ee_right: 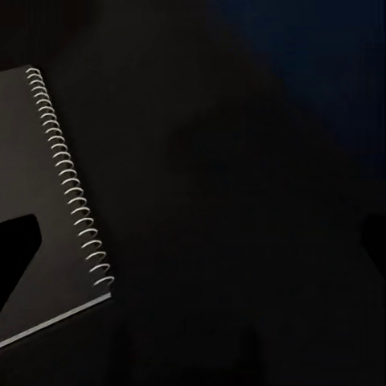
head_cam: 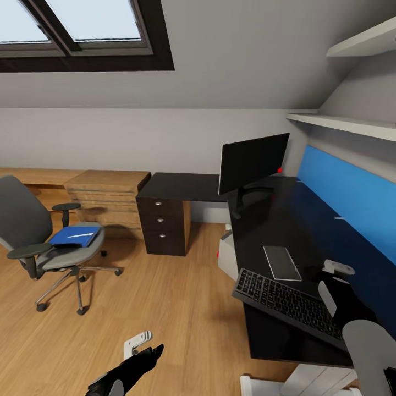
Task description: In the bedroom, organize the workspace by keeping the computer under the desk, ensuring the monitor is on the desk, placing the keyboard on the desk next to the monitor, placing the mouse on the desk next to the keyboard, moving the folder from the swivel chair onto the desk next to the mouse, stacking the notebook on top of the folder with the pen on top of the notebook, and positioning the swivel chair next to the desk.
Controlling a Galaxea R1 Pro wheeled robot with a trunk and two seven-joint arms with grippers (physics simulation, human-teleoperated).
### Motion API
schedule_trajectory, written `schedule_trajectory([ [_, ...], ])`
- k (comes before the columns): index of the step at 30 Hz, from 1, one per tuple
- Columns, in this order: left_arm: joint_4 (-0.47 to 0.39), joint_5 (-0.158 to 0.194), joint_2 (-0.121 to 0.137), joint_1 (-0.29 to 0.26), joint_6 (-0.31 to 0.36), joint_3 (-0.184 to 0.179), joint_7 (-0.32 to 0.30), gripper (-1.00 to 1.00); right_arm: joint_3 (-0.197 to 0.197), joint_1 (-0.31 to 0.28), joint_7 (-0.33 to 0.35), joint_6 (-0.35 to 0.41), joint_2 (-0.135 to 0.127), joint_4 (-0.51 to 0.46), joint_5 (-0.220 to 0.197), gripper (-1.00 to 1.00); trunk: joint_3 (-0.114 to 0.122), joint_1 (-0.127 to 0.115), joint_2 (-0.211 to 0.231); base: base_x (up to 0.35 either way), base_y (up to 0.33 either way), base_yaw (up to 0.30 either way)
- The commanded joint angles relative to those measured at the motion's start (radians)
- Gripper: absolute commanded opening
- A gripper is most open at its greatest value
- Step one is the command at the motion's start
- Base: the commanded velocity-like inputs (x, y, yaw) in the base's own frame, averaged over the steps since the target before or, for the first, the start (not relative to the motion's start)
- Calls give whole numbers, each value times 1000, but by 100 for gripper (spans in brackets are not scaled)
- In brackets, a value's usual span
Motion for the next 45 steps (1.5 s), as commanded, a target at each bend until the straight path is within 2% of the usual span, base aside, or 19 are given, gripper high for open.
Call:
schedule_trajectory([
  [1,-1,8,-1,0,7,3,-1,100,0,0,-5,4,-8,0,-9,100,-1,0,-1,14,-172,0],
  [6,-1,9,-1,0,7,2,-1,100,-3,-1,-6,4,-35,15,-11,100,-1,0,-1,5,-223,0],
  [13,-1,9,-1,0,7,0,-1,100,-4,-2,-7,-14,-51,79,-11,100,-1,0,-1,1,-66,0],
  [24,-2,10,-1,0,7,1,-1,100,-4,-3,-9,-32,-90,113,-13,100,-1,0,-1,0,-6,0],
  [27,-9,11,-1,0,6,5,-1,100,-4,-28,-23,-34,-109,194,-15,100,-1,0,-1,0,0,0],
  [31,-33,11,-1,0,6,6,-1,100,-4,-50,-30,-34,-113,229,-15,100,-1,0,-1,0,0,0],
  [34,-96,12,-5,0,7,4,4,100,-4,-65,-35,-33,-115,253,-14,100,-1,0,-1,0,0,0],
  [45,-108,11,-4,0,7,5,7,100,-3,-67,-36,-34,-114,260,-13,100,-36,42,-78,0,0,0],
])
